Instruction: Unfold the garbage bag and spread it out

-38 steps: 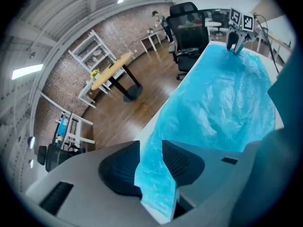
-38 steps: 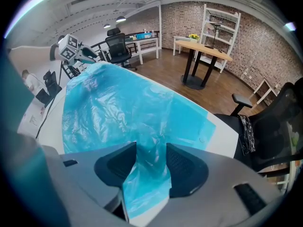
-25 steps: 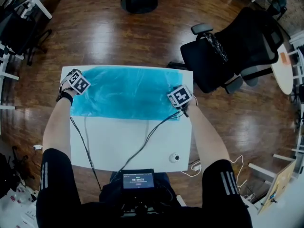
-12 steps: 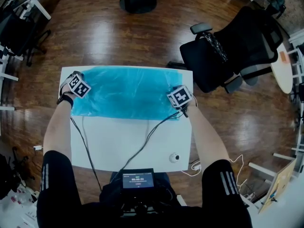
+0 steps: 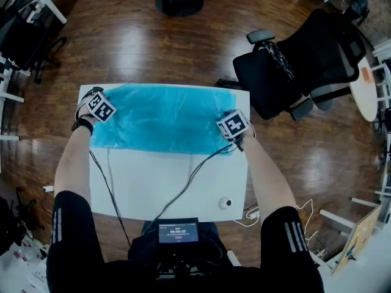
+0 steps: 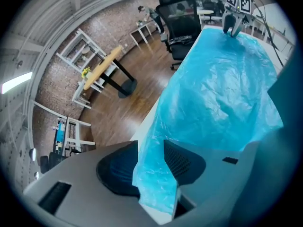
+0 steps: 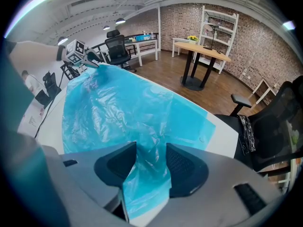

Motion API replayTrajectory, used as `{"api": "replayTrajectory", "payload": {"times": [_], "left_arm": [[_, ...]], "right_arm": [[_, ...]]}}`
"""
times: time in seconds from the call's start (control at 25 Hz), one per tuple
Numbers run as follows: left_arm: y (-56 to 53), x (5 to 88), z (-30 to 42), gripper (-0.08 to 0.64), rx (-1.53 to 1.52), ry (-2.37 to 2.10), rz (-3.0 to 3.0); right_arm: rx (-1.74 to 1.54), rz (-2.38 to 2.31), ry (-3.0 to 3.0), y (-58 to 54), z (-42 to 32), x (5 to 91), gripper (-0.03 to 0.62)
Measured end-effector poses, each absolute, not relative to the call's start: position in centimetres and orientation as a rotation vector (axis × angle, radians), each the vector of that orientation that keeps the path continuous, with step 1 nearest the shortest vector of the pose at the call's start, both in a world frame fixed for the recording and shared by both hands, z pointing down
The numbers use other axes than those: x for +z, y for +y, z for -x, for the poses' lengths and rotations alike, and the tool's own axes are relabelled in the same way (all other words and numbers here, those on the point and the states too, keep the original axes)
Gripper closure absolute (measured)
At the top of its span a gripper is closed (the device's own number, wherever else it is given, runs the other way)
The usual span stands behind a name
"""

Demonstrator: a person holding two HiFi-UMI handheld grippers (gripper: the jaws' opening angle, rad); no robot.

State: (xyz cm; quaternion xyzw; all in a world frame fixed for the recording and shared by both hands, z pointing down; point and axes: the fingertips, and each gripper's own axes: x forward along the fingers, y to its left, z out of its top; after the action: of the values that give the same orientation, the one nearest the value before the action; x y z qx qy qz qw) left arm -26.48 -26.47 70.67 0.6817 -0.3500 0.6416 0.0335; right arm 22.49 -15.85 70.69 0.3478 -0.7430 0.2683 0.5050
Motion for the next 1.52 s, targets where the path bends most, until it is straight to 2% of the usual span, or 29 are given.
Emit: {"api": "replayTrajectory", "payload": {"times": [0.2, 0.4, 0.6, 0.64, 0.76, 0.84, 1.0, 1.24, 1.52], "left_arm": [[-26.2, 71.4, 26.3, 0.403, 1.969, -1.024, -2.077], [-25.9, 71.5, 25.9, 0.551, 2.003, -1.029, -2.11], [-26.1, 71.0, 25.7, 0.557, 2.0, -1.06, -2.143], [-26.3, 70.9, 25.8, 0.555, 1.998, -1.073, -2.149], [-26.4, 71.1, 26.0, 0.422, 1.985, -1.052, -2.137], [-26.3, 71.4, 26.1, 0.368, 1.97, -1.029, -2.116], [-26.4, 71.7, 26.2, 0.354, 1.964, -1.001, -2.105], [-25.8, 72.1, 25.5, 0.457, 1.944, -0.941, -2.115], [-25.7, 72.4, 25.2, 0.538, 1.999, -0.937, -2.15]], "right_arm": [[0.645, -0.841, -1.795, -15.8, -22.4, 70.5, 0.356], [0.655, -0.843, -1.788, -15.5, -22.6, 70.7, 0.356], [0.652, -0.847, -1.802, -15.7, -22.5, 70.4, 0.356], [0.655, -0.846, -1.8, -15.7, -22.5, 70.5, 0.356], [0.655, -0.846, -1.801, -15.7, -22.5, 70.6, 0.356], [0.649, -0.85, -1.801, -15.7, -22.6, 70.6, 0.356], [0.645, -0.85, -1.804, -15.8, -22.3, 70.6, 0.356], [0.646, -0.855, -1.796, -15.7, -22.7, 70.8, 0.356], [0.644, -0.86, -1.814, -15.9, -22.2, 70.4, 0.356]]}}
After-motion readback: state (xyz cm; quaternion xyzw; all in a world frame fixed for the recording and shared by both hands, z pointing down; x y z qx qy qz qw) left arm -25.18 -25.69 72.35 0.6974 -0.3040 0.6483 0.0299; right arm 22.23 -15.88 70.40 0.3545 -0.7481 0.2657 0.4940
